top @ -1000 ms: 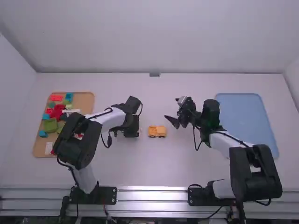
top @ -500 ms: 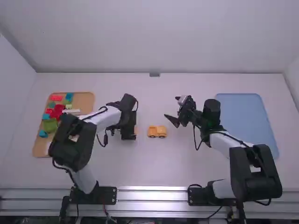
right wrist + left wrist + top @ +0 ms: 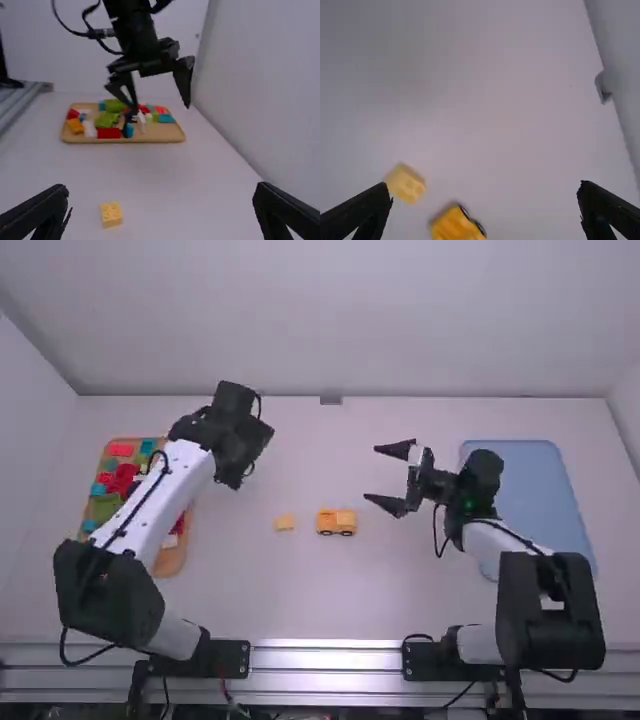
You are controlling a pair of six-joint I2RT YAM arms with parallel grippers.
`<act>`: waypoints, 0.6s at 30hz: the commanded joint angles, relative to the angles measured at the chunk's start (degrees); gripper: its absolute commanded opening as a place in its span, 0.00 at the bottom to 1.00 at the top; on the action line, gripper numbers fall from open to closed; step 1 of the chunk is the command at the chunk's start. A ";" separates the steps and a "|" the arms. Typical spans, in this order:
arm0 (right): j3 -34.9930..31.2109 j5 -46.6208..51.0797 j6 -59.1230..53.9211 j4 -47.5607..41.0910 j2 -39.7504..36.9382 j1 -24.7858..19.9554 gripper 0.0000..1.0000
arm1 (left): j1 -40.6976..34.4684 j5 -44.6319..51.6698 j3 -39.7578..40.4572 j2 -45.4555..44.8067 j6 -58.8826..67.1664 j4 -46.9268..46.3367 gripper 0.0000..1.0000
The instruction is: Assemble lego blocks to make yellow taxi
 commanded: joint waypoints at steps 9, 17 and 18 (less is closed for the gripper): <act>7.98 -8.74 7.63 -5.29 -0.52 3.23 0.99 | 0.37 -32.33 -2.27 -0.17 40.54 3.69 0.99; 8.44 -8.72 7.37 -5.05 -0.52 4.09 0.99 | 11.52 22.40 -2.34 -0.17 87.73 8.79 0.99; 8.44 -8.68 7.34 -5.05 -0.52 4.07 0.99 | 12.83 27.67 -2.34 -0.17 92.65 7.82 0.99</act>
